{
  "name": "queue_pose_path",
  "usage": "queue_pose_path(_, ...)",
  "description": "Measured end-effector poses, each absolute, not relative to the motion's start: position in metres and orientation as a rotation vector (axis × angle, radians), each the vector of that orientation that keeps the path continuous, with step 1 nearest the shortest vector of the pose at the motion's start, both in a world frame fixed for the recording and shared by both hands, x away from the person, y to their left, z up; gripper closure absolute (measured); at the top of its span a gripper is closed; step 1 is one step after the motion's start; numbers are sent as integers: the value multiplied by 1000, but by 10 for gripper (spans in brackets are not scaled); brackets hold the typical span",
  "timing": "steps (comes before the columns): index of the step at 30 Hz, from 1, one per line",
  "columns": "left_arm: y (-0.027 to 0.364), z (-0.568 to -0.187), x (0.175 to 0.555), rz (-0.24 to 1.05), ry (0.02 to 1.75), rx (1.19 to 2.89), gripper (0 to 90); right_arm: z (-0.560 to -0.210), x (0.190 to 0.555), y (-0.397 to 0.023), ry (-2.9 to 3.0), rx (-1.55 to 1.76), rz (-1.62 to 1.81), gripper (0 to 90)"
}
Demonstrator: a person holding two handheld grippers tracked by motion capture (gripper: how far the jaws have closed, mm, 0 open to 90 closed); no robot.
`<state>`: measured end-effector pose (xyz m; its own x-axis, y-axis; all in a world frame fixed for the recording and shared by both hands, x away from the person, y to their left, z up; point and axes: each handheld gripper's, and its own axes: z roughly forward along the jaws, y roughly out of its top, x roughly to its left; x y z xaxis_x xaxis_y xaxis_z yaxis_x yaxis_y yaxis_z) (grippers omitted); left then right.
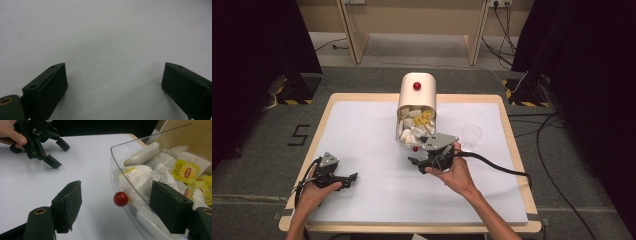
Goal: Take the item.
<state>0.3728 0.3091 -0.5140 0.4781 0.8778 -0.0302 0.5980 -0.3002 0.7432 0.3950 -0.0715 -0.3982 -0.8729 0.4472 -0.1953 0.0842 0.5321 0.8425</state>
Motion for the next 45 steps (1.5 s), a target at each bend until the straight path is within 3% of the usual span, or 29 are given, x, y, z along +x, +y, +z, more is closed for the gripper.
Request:
queue_pose_path(10, 309, -514, 373, 507, 1218, 2021, 55, -375, 406, -87, 2242, 441, 1370, 377)
queue_pose_path(23, 309, -514, 373, 507, 1218, 2020, 55, -385, 434, -78, 2268, 518, 1292, 492)
queue_pose_path(25, 309, -514, 373, 507, 1218, 2020, 55, -391, 439, -76, 2289, 546, 1253, 563)
queue_pose_path(29, 309, -514, 373, 507, 1218, 2020, 55, -396, 443, -74, 2308, 579, 1225, 617)
queue_pose_path(31, 309, -514, 373, 507, 1217, 2020, 55, -398, 443, -74, 2315, 573, 1231, 741)
queue_pose_path(36, 309, -514, 373, 508, 1218, 2020, 55, -391, 439, -77, 2303, 541, 1258, 849)
queue_pose_path(45, 309, -514, 373, 508, 1218, 2020, 55, -371, 434, -91, 2218, 530, 1356, 868)
